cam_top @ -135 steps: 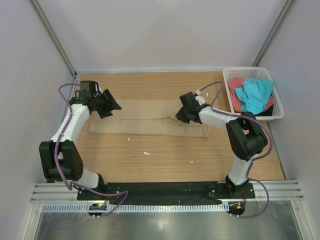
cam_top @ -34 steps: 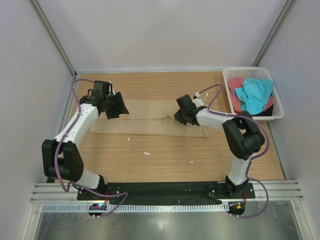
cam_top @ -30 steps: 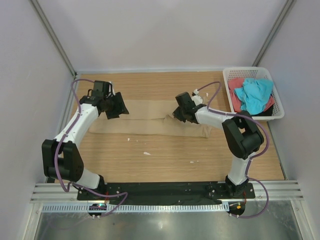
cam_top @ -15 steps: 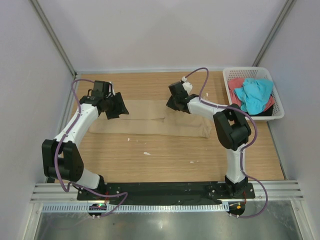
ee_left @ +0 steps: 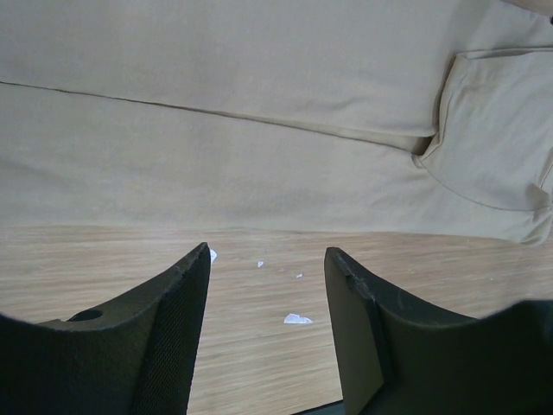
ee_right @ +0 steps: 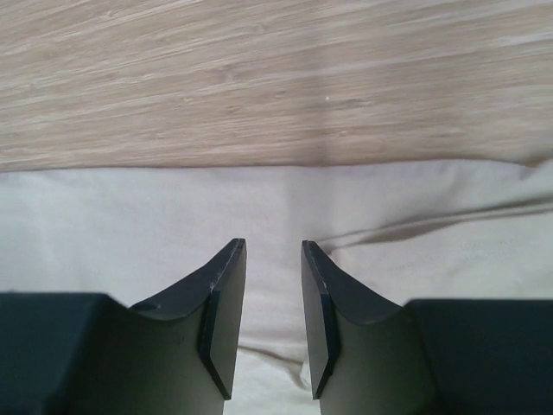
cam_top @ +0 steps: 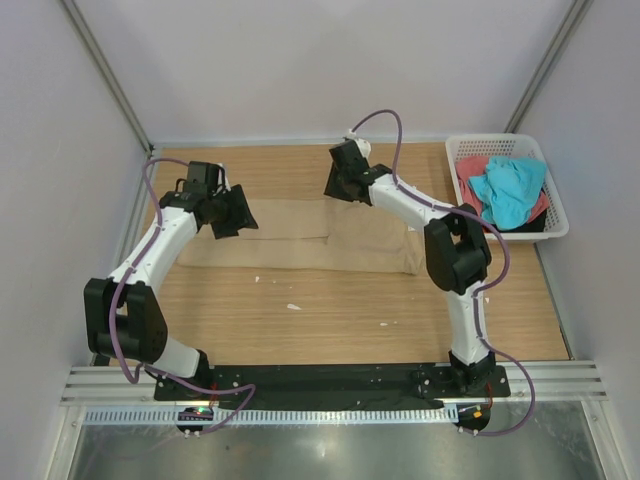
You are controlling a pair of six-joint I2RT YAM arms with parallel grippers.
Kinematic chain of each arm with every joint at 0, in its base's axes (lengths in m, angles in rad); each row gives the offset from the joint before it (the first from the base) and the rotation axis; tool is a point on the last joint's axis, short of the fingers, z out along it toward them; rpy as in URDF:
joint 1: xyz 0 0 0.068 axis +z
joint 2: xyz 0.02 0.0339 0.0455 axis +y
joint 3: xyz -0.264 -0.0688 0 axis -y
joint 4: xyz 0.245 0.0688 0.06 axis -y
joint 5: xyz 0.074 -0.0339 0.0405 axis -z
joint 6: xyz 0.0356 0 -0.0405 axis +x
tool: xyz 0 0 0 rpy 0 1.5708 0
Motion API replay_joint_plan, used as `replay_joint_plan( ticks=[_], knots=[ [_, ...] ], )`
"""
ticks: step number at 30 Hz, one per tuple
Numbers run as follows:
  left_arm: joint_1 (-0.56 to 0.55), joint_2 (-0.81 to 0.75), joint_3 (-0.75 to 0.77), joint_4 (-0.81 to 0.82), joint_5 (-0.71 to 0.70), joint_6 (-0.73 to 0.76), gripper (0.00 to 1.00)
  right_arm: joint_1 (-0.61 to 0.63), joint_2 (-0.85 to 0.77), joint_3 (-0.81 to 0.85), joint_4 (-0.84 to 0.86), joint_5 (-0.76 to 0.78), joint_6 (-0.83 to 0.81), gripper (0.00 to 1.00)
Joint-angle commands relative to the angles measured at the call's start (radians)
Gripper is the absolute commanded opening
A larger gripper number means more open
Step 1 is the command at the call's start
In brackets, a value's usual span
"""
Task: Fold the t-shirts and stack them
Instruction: Fold the tshirt
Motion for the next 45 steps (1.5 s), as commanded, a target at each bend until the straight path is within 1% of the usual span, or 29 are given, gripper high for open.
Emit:
replay_joint_plan(
  ticks=[1,4,5,7,9,11,15,16,17,19,23,25,27,30,34,36,38,39,40,42,43,45],
  knots=[
    [0.004,0.025,0.018,0.022,0.024,-0.011,0.57,-0.005,-0.126,0.020,-0.145,0.052,0.012,0.38],
    [0.006,0.069,0.045,0.038,0.046,-0.048,0.57,-0.010,-0.219,-0.104,-0.170,0.052,0.077,0.35],
    [0.004,0.112,0.056,0.037,0.051,-0.064,0.57,-0.010,-0.268,-0.186,-0.169,0.047,0.111,0.34],
    [0.012,0.158,0.094,0.026,0.040,-0.077,0.57,-0.017,-0.301,-0.262,-0.155,0.041,0.140,0.33],
    [0.024,0.232,0.119,-0.006,-0.009,-0.097,0.57,-0.025,-0.339,-0.357,-0.146,0.033,0.172,0.29],
    [0.037,0.288,0.130,-0.031,-0.043,-0.112,0.57,-0.034,-0.364,-0.449,-0.114,0.026,0.177,0.29],
    [0.056,0.330,0.084,-0.044,-0.129,-0.141,0.57,-0.060,-0.374,-0.518,-0.072,0.064,0.131,0.29],
    [0.057,0.333,0.076,-0.050,-0.170,-0.144,0.57,-0.065,-0.377,-0.549,-0.063,0.070,0.123,0.29],
    [0.057,0.339,0.070,-0.055,-0.176,-0.151,0.57,-0.083,-0.382,-0.563,-0.054,0.072,0.117,0.29],
    [0.060,0.349,0.053,-0.080,-0.250,-0.164,0.57,-0.098,-0.394,-0.610,-0.023,0.075,0.094,0.29],
    [0.061,0.333,-0.004,-0.101,-0.314,-0.213,0.56,-0.137,-0.403,-0.670,0.021,0.105,0.034,0.30],
    [0.061,0.306,-0.059,-0.101,-0.330,-0.236,0.55,-0.157,-0.399,-0.701,0.061,0.116,-0.002,0.30],
    [0.061,0.277,-0.126,-0.087,-0.357,-0.276,0.55,-0.177,-0.385,-0.708,0.075,0.116,-0.021,0.31],
    [0.061,0.231,-0.186,-0.078,-0.402,-0.327,0.55,-0.206,-0.371,-0.734,0.115,0.109,-0.033,0.31],
    [0.060,0.154,-0.215,-0.099,-0.411,-0.382,0.55,-0.232,-0.335,-0.710,0.144,0.079,-0.110,0.31],
    [0.058,0.093,-0.211,-0.123,-0.405,-0.417,0.55,-0.234,-0.280,-0.635,0.114,0.099,-0.166,0.30],
    [0.050,0.047,-0.205,-0.121,-0.382,-0.416,0.55,-0.240,-0.240,-0.554,0.108,0.090,-0.200,0.30],
    [0.037,0.010,-0.188,-0.121,-0.382,-0.401,0.55,-0.240,-0.198,-0.525,0.094,0.086,-0.223,0.30],
    [0.030,-0.007,-0.174,-0.120,-0.380,-0.385,0.55,-0.243,-0.172,-0.462,0.083,0.082,-0.233,0.30],
    [0.023,-0.036,-0.136,-0.124,-0.373,-0.341,0.56,-0.246,-0.132,-0.405,0.069,0.089,-0.265,0.29],
    [0.023,-0.041,-0.124,-0.121,-0.358,-0.324,0.56,-0.247,-0.093,-0.355,0.069,0.095,-0.278,0.30],
    [0.023,-0.050,-0.108,-0.107,-0.341,-0.296,0.57,-0.260,-0.051,-0.304,0.081,0.112,-0.306,0.29]
  ],
)
